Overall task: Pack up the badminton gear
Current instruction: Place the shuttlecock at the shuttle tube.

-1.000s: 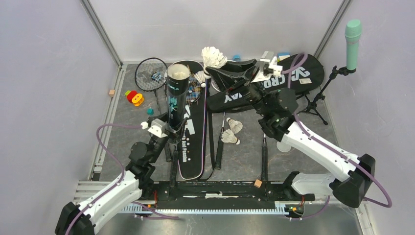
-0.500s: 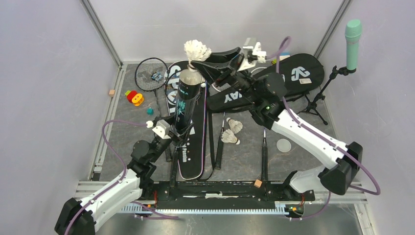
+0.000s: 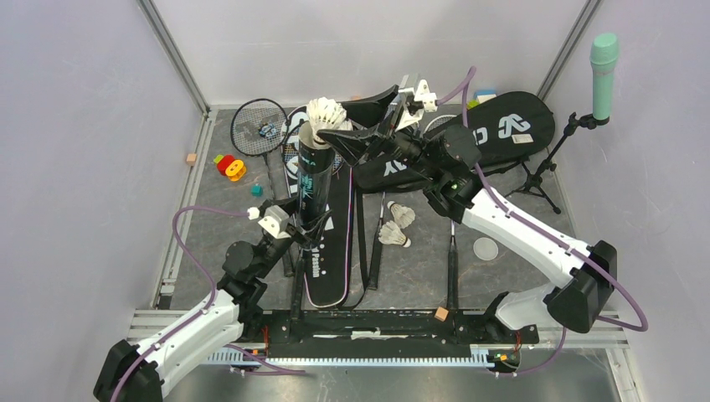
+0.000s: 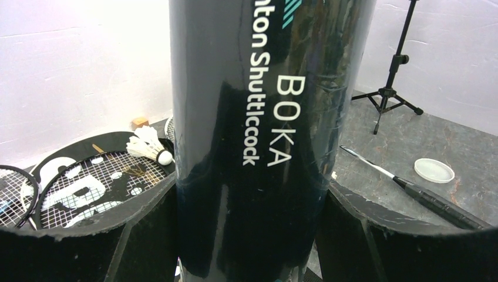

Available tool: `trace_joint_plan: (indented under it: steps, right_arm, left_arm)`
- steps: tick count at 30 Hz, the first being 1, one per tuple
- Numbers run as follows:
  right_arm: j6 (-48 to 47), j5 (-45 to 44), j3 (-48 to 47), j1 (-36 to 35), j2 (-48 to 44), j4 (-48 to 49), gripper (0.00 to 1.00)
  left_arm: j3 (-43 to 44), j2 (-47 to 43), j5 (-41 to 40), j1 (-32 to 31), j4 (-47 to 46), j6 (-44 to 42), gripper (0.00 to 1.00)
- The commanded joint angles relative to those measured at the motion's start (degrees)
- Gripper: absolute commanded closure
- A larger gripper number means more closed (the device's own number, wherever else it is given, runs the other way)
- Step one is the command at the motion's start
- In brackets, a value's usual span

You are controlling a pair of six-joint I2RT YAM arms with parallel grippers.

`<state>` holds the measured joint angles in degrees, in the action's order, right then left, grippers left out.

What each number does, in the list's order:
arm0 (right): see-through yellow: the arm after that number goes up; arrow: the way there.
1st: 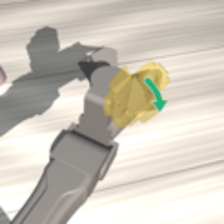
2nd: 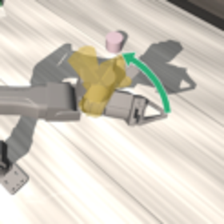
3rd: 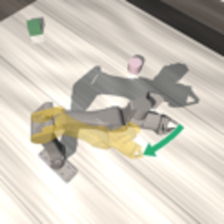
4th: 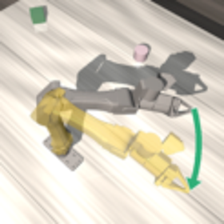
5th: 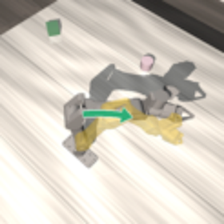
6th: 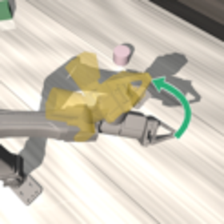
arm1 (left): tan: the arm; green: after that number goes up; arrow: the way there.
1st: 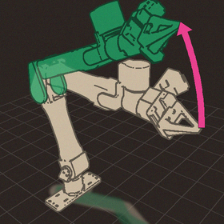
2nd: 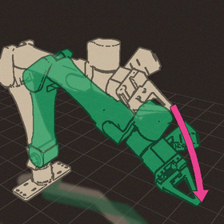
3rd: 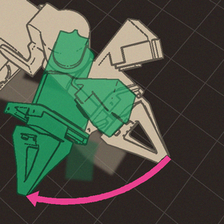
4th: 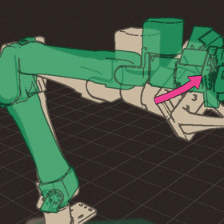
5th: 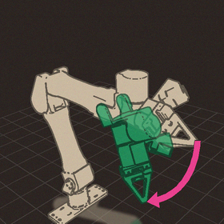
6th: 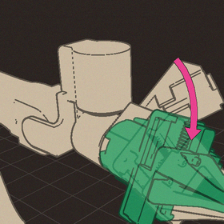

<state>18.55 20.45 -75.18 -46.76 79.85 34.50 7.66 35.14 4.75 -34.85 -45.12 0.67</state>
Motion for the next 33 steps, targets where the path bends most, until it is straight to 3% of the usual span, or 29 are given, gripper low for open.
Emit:
trace_joint_plan:
  steps: [1, 8, 14, 19, 23, 26, 33]
  right_arm:
    - [-1.8, 3.7, -0.7, -0.3, -2.1, -2.8, 0.25]
    - [-6.2, 11.7, -7.0, -0.3, -2.0, -12.2, 0.02]
    - [-12.7, 14.7, -16.0, -0.2, -2.2, -29.0, 0.02]
    - [-14.9, 4.8, -19.8, -0.1, -5.4, -40.1, 0.02]
    - [-21.7, -4.4, -22.5, -0.2, -7.7, -50.6, 0.02]
    - [-26.2, -8.1, -27.2, -0.2, -7.5, -65.1, 0.02]
    - [-38.8, -8.1, -25.4, -0.2, -12.1, -79.4, 0.02]
  left_arm:
    - [1.3, -0.7, -0.4, -0.1, -6.6, 1.8, 0.77]
    - [1.4, 0.1, 1.3, -0.1, -6.3, 0.6, 0.77]
    - [1.9, 0.7, 5.0, 0.0, -4.9, -0.6, 0.77]
    - [1.9, 0.8, 8.2, 0.0, -3.9, -3.3, 0.77]
    - [3.6, 0.7, 15.2, -0.1, 2.4, -7.5, 0.77]
    - [5.3, 0.1, 19.3, 0.0, 9.3, -11.7, 0.8]
    - [4.9, -1.6, 26.5, -0.1, 13.4, -15.9, 0.8]
